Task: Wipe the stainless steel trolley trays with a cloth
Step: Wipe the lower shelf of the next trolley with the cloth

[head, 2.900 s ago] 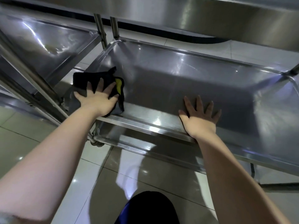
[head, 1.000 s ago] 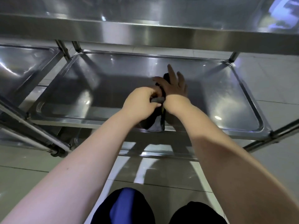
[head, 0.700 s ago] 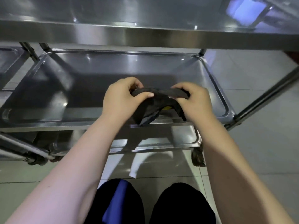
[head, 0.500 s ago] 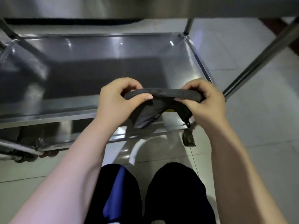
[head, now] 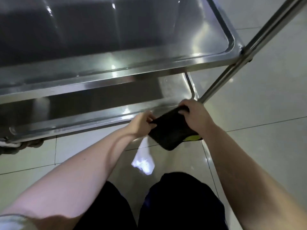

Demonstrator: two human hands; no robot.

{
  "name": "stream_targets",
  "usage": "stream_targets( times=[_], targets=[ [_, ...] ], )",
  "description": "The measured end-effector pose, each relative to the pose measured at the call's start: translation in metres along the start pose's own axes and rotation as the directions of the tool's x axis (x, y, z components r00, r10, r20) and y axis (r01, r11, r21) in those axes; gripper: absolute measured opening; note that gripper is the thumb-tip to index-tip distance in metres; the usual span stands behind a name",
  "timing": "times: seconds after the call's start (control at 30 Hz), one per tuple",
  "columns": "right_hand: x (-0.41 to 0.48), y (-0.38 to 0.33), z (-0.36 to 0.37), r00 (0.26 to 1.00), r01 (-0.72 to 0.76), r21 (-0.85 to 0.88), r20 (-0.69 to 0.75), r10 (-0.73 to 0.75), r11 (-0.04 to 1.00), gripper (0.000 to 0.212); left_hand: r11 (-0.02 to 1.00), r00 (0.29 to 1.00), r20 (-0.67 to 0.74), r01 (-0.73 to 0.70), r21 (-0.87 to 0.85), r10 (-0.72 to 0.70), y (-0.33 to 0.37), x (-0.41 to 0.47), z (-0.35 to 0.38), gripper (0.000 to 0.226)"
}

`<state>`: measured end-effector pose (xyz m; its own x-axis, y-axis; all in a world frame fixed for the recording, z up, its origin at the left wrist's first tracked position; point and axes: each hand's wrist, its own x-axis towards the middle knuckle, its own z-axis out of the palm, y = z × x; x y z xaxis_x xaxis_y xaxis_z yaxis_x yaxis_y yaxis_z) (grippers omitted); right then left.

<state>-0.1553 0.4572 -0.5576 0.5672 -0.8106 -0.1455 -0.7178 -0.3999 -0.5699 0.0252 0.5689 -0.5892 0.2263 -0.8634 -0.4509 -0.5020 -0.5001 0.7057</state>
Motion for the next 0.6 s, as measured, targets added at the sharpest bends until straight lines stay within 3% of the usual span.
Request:
stream_targets(
  times=[0.1, 0.13, 0.2, 0.27, 0.33, 0.4, 0.5, 0.6],
  targets=[
    [0.079, -0.007, -0.001, 0.993, -0.076, -0.265, -0.112, 0.048, 0.961, 0.028, 0.964, 0.981, -0.191, -0.013, -0.267, -0.04, 0.0, 0.04, -0.001, 0.023],
    [0.099, -0.01, 0.004, 0.986, -0.14, -0.405, -0.142, 0.089, 0.904, 0.041, 0.967, 0.967, -0.239, 0.021, -0.256, -0.084, -0.006, 0.054, -0.002, 0.039],
    [0.123, -0.012, 0.025, 0.97, -0.241, -0.515, -0.126, 0.206, 0.823, 0.073, 0.984, 0.942, -0.3, 0.172, 0.046, -0.151, -0.026, 0.075, -0.001, 0.07],
    [0.126, -0.004, 0.06, 0.937, -0.304, -0.393, 0.041, 0.347, 0.868, 0.085, 0.9, 0.941, -0.312, 0.245, 0.36, -0.131, -0.05, 0.082, 0.0, 0.072],
    [0.115, 0.011, 0.095, 0.902, -0.332, -0.269, 0.189, 0.387, 0.904, 0.077, 0.817, 0.952, -0.303, 0.209, 0.538, -0.044, -0.075, 0.083, 0.003, 0.064],
    [0.104, 0.028, 0.118, 0.907, -0.291, -0.301, 0.216, 0.362, 0.908, 0.062, 0.774, 0.96, -0.279, 0.162, 0.613, 0.021, -0.094, 0.088, 0.001, 0.059],
    [0.101, 0.044, 0.133, 0.959, -0.198, -0.45, 0.094, 0.267, 0.871, 0.052, 0.747, 0.947, -0.317, 0.172, 0.642, 0.055, -0.108, 0.112, -0.011, 0.054],
    [0.12, 0.048, 0.13, 0.986, -0.165, -0.471, -0.097, 0.135, 0.867, 0.044, 0.751, 0.916, -0.4, 0.237, 0.616, 0.038, -0.117, 0.142, -0.025, 0.054]
  ],
)
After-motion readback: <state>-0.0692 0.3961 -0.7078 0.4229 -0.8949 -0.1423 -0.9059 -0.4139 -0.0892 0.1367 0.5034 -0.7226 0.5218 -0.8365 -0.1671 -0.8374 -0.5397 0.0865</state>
